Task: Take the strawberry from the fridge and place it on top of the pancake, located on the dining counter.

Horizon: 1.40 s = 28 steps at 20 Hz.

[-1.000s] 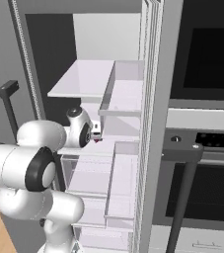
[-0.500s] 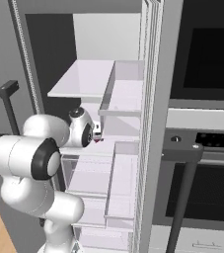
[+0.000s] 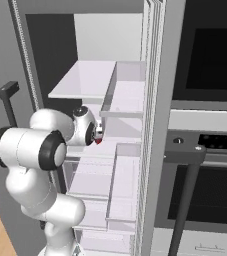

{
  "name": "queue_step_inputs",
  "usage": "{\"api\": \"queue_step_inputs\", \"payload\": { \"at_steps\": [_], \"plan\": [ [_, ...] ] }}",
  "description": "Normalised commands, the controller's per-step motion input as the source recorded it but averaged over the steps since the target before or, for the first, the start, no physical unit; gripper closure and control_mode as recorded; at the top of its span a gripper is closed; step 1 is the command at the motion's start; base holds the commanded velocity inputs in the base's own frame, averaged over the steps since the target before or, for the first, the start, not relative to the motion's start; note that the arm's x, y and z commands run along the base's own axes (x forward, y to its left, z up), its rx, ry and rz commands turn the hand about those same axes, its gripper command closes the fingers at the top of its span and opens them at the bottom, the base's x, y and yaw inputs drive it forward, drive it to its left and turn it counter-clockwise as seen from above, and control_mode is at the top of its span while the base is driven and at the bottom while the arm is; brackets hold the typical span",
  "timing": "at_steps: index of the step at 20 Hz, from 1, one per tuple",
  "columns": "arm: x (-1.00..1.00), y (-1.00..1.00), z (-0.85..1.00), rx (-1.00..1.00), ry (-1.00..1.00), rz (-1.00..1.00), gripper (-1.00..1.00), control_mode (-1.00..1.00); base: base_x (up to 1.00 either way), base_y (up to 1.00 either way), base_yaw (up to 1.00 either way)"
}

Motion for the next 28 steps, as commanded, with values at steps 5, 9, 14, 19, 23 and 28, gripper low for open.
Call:
{"api": "queue_step_inputs", "payload": {
  "at_steps": [5,9,14,19,23,28],
  "plan": [
    [0.12,-0.01,-0.13,0.00,0.00,0.00,-1.00,-1.00,0.00,0.00,0.00],
    [0.00,-0.08,-0.23,0.00,0.00,0.01,-1.00,-1.00,0.00,0.00,0.00],
    [0.07,-0.01,-0.14,0.00,0.00,0.01,-1.00,-1.00,0.00,0.00,0.00],
    [0.09,-0.04,-0.18,0.00,0.00,0.01,1.00,-1.00,0.00,0.00,0.00],
    [-0.08,-0.21,-0.35,0.00,0.00,0.01,1.00,-1.00,0.00,0.00,0.00],
    [-0.09,-0.21,-0.17,0.01,-0.01,0.01,1.00,-1.00,0.00,0.00,0.00]
  ]
}}
